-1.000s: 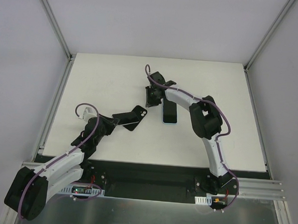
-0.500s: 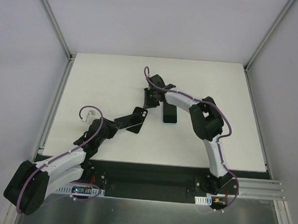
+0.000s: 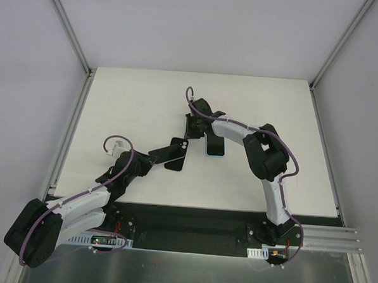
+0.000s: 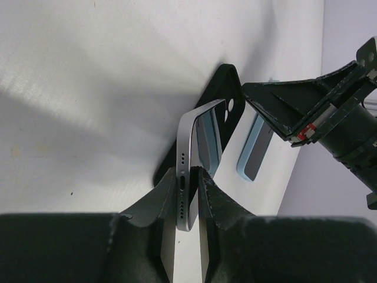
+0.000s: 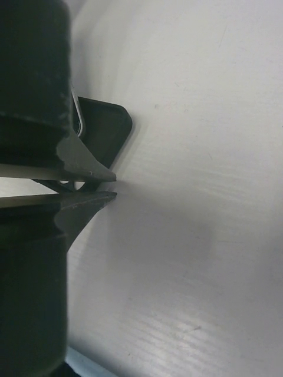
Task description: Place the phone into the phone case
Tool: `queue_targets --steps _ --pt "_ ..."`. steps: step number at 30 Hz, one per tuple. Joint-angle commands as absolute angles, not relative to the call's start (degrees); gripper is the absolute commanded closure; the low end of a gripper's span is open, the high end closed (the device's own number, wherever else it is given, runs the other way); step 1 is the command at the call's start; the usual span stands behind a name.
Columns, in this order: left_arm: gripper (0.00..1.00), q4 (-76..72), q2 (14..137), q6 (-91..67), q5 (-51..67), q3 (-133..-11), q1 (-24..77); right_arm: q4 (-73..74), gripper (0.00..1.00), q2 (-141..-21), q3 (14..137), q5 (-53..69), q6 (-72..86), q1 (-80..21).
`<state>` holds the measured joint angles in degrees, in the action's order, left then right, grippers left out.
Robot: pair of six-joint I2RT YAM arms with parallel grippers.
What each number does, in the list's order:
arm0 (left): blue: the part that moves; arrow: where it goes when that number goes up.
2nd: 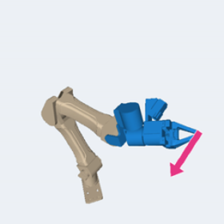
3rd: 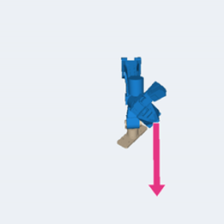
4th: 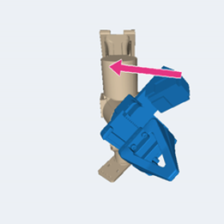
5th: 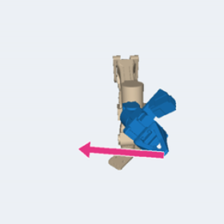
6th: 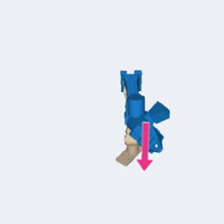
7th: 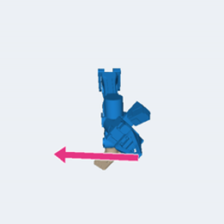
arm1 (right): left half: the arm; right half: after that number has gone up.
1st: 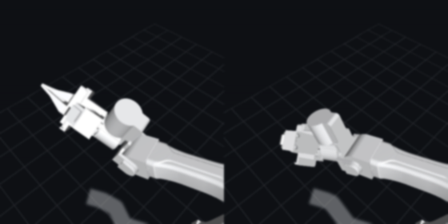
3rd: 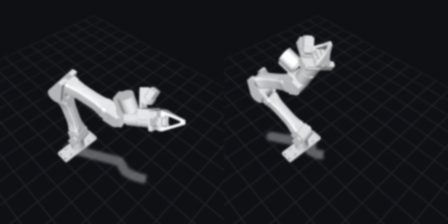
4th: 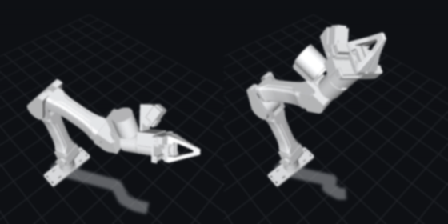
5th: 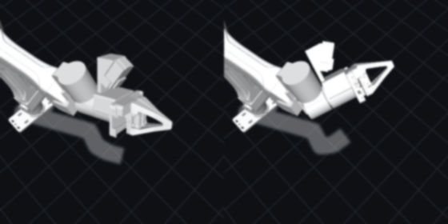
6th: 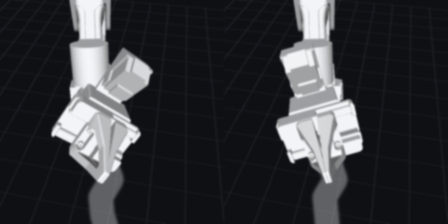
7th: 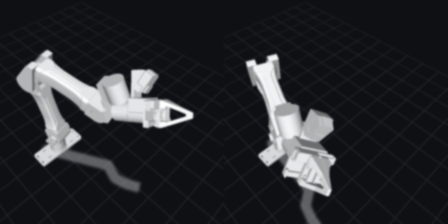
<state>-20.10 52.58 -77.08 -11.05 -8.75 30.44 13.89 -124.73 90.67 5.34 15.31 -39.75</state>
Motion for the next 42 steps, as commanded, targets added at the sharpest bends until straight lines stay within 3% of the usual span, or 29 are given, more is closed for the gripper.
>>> queue_targets --steps 1,12,27,42 --pt "0.99 -12.9 52.0 -75.9 -13.5 -9.1 31.3 23.3 0.87 -122.1 85.2 1.6 16.8 -41.1" --pt "1.00 -3.0 52.6 -71.6 -15.0 -14.9 28.6 17.6 0.87 -116.5 76.2 4.3 18.4 -42.1" --pt "1.00 -2.2 48.8 -64.5 -8.6 -18.5 21.1 5.6 0.86 -108.5 60.2 5.1 29.5 -50.1" --pt "1.00 -2.3 46.8 -68.7 -4.7 -14.7 20.4 -6.6 0.85 -118.6 68.8 7.2 42.2 -53.3"
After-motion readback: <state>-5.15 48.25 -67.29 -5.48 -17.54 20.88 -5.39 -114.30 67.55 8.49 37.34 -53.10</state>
